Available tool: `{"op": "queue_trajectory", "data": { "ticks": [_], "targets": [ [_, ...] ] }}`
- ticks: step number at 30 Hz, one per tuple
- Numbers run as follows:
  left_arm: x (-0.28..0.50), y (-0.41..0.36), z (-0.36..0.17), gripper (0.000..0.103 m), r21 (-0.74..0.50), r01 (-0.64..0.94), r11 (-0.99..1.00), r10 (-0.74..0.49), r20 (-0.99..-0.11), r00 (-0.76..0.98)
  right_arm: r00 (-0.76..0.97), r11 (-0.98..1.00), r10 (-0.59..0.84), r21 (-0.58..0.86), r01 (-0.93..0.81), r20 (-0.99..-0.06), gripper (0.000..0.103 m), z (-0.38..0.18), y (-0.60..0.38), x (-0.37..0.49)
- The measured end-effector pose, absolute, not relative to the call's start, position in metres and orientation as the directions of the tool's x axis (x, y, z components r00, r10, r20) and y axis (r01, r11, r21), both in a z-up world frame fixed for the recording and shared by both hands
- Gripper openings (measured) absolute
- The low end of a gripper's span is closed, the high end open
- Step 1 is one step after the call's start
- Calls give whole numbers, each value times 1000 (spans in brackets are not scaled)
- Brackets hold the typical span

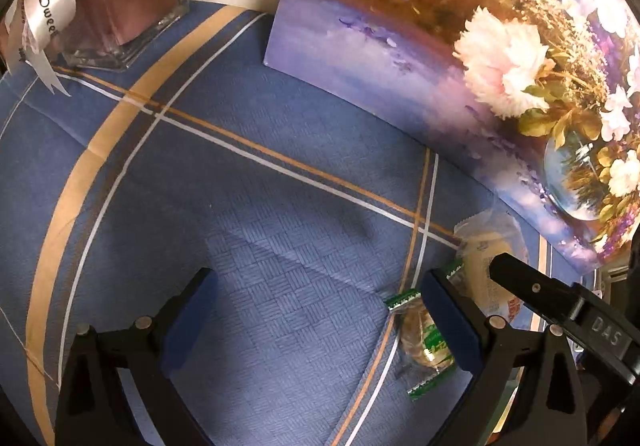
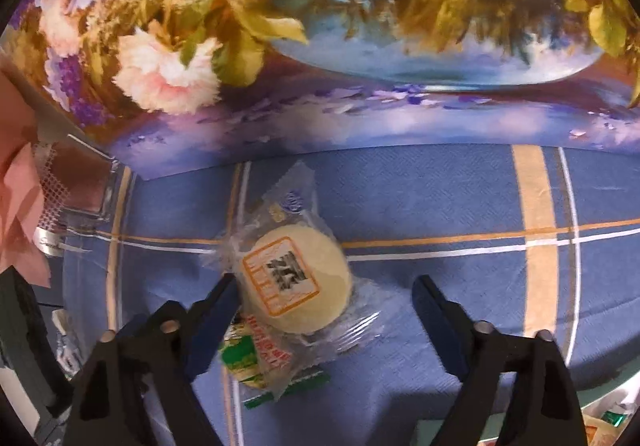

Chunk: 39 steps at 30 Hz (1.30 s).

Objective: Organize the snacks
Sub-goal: 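Grasp the green biscuit pack with the left tool while the right tool grasps the wrapped bun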

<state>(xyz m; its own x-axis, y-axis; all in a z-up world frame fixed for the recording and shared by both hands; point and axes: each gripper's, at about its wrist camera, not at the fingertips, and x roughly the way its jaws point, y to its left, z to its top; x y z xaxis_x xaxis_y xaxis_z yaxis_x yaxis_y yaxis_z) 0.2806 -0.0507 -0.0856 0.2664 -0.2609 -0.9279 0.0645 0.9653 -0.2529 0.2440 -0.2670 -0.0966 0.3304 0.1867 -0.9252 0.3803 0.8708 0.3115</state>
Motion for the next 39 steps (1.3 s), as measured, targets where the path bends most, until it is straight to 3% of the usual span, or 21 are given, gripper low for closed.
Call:
{"op": "queue_trajectory", "data": {
  "ticks": [10,19,21,24,27,28,31,39],
  "targets": [
    [270,-84,-78,100,-289,159,944,-320,-917,238,318,866,146,277,416,-937,82,-96,-293,228],
    [259,-133,-88,100,-238,243,940,-290,-934,206,303,858,113,247,450,-946,82,-93,-328,209],
    [257,-141,-92,96,-238,247,939,-290,-937,197,301,857,111,245,453,-947,82,-94,-331,209],
    [254,-156,-96,83,-192,263,945,-251,-944,213,301,856,113,246,454,-947,82,-94,-337,206],
    [245,-169,-94,67,-145,288,947,-218,-947,238,302,859,111,244,449,-947,79,-92,-337,206],
    [242,-172,-94,54,-146,290,946,-220,-945,240,304,862,115,247,442,-946,74,-92,-336,207],
    [238,-177,-93,52,-142,300,943,-219,-945,242,308,869,121,250,426,-944,62,-87,-320,210],
    [235,-154,-87,51,-173,282,944,-241,-944,226,295,878,128,247,411,-947,57,-83,-306,206]
  ]
}}
